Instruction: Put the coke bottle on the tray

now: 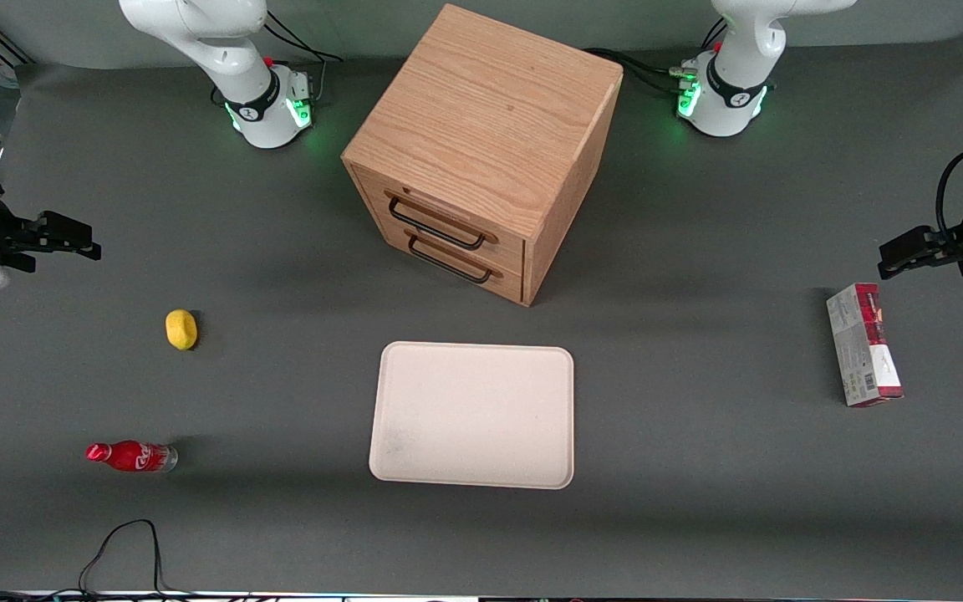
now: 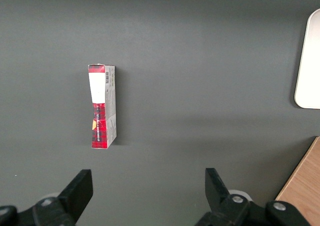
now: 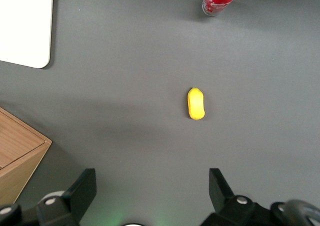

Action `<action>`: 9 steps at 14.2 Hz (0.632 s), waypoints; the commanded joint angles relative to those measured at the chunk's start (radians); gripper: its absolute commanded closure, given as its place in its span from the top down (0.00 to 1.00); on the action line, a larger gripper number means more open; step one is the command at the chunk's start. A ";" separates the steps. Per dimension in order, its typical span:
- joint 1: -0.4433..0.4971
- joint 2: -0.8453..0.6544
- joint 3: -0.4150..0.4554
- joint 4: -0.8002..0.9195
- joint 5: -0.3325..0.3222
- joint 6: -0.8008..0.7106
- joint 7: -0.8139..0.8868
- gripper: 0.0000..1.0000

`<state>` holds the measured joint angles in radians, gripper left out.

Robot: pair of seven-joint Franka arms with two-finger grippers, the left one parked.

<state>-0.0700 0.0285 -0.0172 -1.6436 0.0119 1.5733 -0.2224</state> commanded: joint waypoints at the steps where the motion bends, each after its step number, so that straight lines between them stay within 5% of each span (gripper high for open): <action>1: -0.011 0.010 0.011 0.036 0.008 -0.024 0.010 1.00; 9: -0.007 0.013 0.003 0.056 0.008 -0.030 0.009 1.00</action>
<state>-0.0711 0.0303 -0.0111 -1.6291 0.0119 1.5666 -0.2208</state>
